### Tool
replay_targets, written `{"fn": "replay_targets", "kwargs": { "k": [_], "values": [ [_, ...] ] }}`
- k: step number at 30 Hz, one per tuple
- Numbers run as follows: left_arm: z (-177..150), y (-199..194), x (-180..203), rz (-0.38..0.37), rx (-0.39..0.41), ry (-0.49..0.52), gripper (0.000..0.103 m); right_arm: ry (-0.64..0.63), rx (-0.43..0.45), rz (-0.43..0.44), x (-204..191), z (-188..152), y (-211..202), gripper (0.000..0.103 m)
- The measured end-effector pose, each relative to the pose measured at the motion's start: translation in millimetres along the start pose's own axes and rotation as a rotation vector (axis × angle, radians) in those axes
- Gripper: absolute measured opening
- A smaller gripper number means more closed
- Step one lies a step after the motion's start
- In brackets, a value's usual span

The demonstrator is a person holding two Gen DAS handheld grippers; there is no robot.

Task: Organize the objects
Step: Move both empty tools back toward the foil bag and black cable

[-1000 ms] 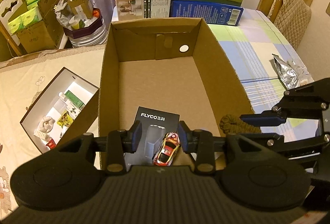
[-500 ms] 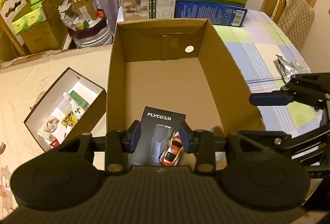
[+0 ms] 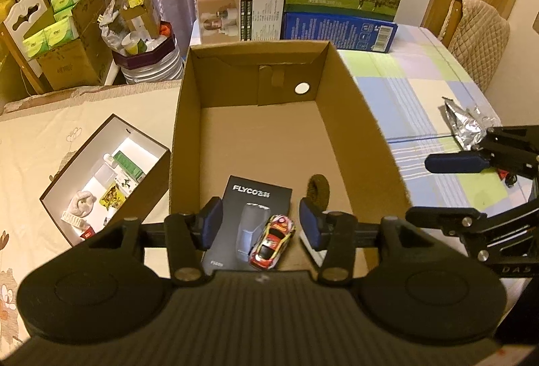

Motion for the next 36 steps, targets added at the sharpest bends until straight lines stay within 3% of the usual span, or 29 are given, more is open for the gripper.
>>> {"fn": "replay_targets", "kwargs": {
  "k": [16,21,26,36],
  "values": [
    [25.3,-34.7,80.7,-0.088,0.096,0.057,0.084,0.029,0.028,-0.159,32.4,-11.5,-91.6,0.051],
    [27.3,-37.3,121.6,-0.149,0.121,0.080,0.094,0.093,0.030,-0.241,60.3,-29.3,-130.1,0.058],
    [28.3,-36.5,166.0,-0.201,0.141,0.111,0.098,0.153,0.040,-0.332,92.5,-51.7,-173.9,0.071],
    [20.3,-24.0,258.2,-0.281,0.168,0.186,0.102,0.265,0.029,-0.520,163.1,-112.1,-262.9,0.073]
  ]
}}
Point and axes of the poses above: each gripper's, at about its wrist camera, not at the fingertips, and y roughly the way its jaws point, x to its right, z to its top, the point moved 3 cm from there along y, roughly the way its jaws point, and after that the axes turned 15 degrees about x, right-handed, at the moved point
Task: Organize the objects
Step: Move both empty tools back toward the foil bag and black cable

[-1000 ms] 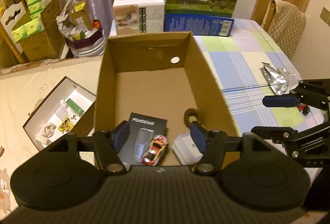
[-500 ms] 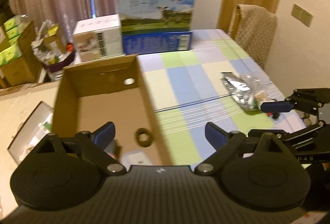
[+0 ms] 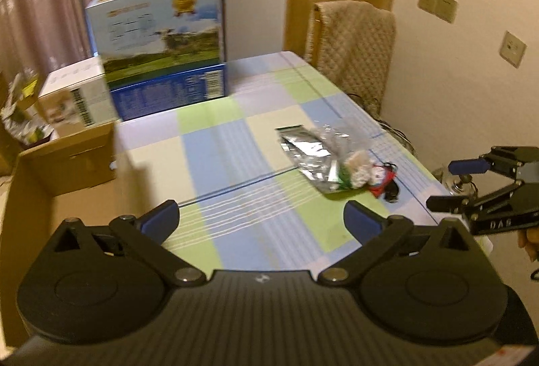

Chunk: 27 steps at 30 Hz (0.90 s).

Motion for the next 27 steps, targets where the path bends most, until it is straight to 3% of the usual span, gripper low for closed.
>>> {"fn": "replay_targets", "kwargs": {
  "k": [8,19,27],
  "values": [
    [-18.2,49.8,54.1,-0.051,-0.043,0.058,0.102,0.062,-0.025,-0.082,64.3,-27.6,-5.7,0.073],
    [-43.7,107.0,90.9,-0.092,-0.062,0.105,0.102,0.124,-0.056,-0.090,106.6,-50.1,33.2,0.072],
    [-57.3,147.6,100.2,-0.109,-0.091,0.118,0.101,0.128,-0.093,-0.036,107.2,-62.2,78.6,0.054]
  ]
}}
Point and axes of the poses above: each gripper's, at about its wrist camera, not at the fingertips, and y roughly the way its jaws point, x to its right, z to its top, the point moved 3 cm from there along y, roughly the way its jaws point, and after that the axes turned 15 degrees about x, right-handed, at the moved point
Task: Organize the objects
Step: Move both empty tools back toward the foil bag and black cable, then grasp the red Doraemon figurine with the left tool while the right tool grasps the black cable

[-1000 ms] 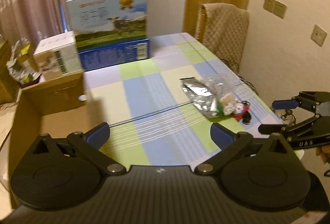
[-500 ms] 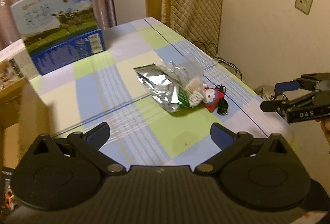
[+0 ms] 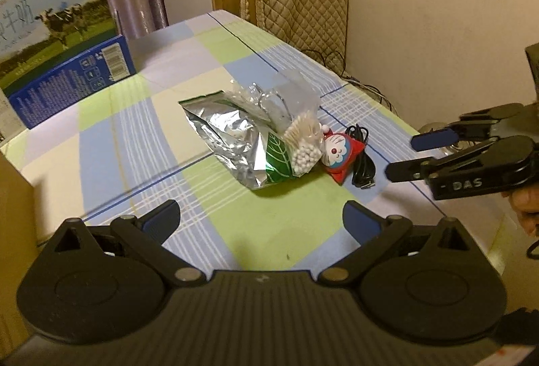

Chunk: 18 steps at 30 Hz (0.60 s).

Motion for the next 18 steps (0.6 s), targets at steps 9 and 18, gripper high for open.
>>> {"fn": "replay_targets", "kwargs": {
  "k": [9,18],
  "values": [
    [-15.3,28.8,-12.2,0.000,-0.027,-0.036,0.101,-0.022,-0.044,0.001,-1.5,-13.0,48.7,0.051],
    [-29.7,30.4,-24.7,0.005,-0.035,-0.056,0.101,-0.124,-0.043,0.038,-11.9,-18.9,59.2,0.035]
  ]
}}
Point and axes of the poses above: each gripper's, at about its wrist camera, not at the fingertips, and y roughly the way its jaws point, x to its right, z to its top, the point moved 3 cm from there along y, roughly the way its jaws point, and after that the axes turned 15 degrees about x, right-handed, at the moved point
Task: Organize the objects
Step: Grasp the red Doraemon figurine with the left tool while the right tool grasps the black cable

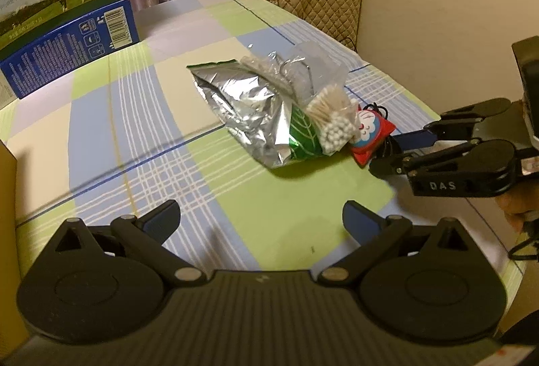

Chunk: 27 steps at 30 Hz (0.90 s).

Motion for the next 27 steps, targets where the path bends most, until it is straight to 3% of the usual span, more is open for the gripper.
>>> {"fn": "replay_targets", "kwargs": {
  "k": [12,14,20,27],
  "values": [
    [-20.7,-18.1,-9.0,-0.046,0.004,-0.030,0.100,-0.148,-0.057,0.327,-49.6,-13.0,-13.9,0.032],
    [-22.4,-18.3,-8.0,-0.056,0.002,-0.034,0.097,-0.173,-0.061,0.317,-51.2,-13.4,-15.3,0.032],
    [-12.8,-9.1,10.2,-0.094,0.038,-0.011,0.086,-0.149,-0.050,0.160,-22.2,-12.0,-17.4,0.032],
    [1.9,17.0,30.9,-0.152,0.085,0.013,0.076,-0.090,-0.033,0.088,1.5,-11.7,-17.2,0.034]
  ]
}}
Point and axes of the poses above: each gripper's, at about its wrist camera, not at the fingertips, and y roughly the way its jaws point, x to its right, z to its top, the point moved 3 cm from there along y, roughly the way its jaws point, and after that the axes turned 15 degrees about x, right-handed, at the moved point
